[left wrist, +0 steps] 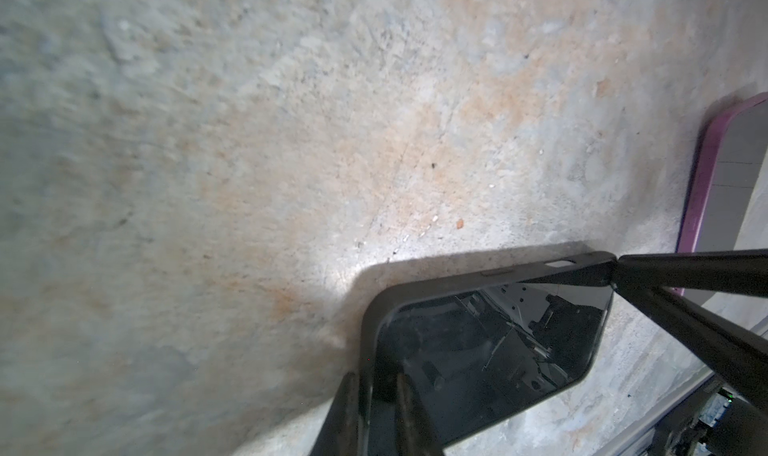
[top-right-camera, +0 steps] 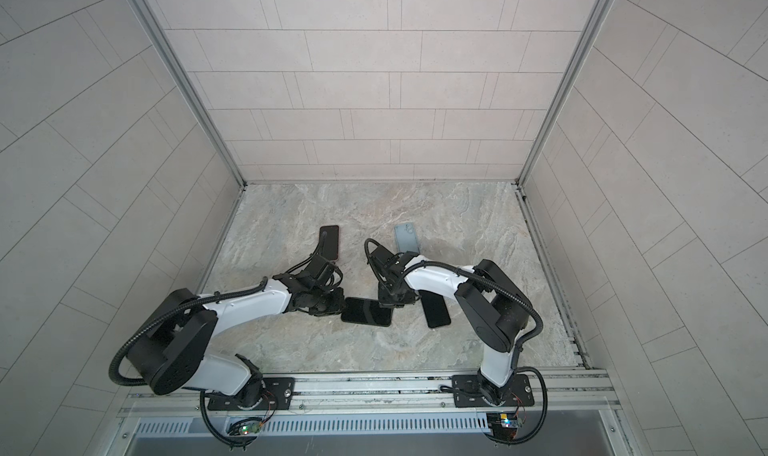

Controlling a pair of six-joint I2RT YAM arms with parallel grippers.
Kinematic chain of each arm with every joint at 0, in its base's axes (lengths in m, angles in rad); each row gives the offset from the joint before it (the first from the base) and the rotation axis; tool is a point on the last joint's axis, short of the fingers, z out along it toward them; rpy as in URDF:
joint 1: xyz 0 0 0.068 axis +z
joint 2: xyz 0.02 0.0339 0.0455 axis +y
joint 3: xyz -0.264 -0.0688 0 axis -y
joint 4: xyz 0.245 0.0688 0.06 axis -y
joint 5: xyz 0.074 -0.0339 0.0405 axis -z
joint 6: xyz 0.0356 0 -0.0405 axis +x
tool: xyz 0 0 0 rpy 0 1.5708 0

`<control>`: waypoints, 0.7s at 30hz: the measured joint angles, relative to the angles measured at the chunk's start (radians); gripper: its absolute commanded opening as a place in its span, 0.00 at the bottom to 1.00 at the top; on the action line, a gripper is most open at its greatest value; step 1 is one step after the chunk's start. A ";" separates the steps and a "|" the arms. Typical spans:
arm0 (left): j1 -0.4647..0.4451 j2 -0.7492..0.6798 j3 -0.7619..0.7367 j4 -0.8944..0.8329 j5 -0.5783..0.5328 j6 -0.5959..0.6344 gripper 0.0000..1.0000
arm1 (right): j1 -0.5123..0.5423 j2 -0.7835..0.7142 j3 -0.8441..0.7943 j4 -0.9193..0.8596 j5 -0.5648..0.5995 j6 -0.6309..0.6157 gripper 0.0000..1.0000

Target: Put the phone into the phone case

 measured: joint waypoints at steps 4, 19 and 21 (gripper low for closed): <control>0.000 0.001 0.010 -0.014 -0.002 0.003 0.17 | -0.001 -0.001 0.000 -0.003 0.001 -0.004 0.00; -0.011 -0.008 0.030 -0.063 -0.031 0.036 0.17 | 0.026 -0.150 -0.128 0.148 0.058 -0.076 0.00; -0.011 -0.016 0.030 -0.072 -0.034 0.036 0.16 | 0.030 -0.165 -0.146 0.171 0.064 -0.075 0.00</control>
